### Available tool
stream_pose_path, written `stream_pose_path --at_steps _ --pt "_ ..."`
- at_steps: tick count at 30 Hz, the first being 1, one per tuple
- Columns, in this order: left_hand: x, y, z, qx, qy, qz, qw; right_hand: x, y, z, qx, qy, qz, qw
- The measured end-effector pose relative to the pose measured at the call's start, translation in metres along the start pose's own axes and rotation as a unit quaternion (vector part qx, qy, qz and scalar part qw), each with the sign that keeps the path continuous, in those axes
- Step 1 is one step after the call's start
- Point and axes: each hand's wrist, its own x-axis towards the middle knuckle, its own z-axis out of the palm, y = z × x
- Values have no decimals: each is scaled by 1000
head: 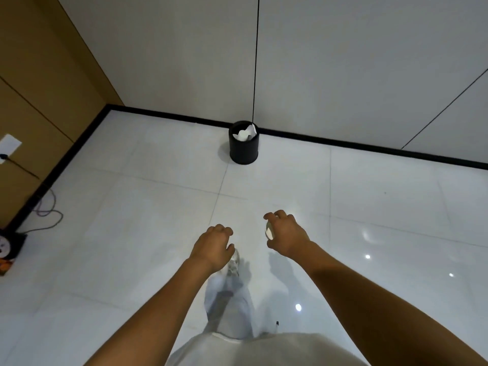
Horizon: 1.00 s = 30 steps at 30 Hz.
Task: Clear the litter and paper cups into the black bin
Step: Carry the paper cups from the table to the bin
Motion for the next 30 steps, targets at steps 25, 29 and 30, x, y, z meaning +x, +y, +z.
stream_pose_path --at_steps 25,29,30 --pt "484 -123 -241 2 -37 66 997 484 -37 -189 72 6 82 994" --pt "559 -127 -273 20 -44 84 995 551 -33 -223 93 11 103 990" --pt "577 -127 -280 24 -49 90 994 564 -32 -231 97 12 110 989"
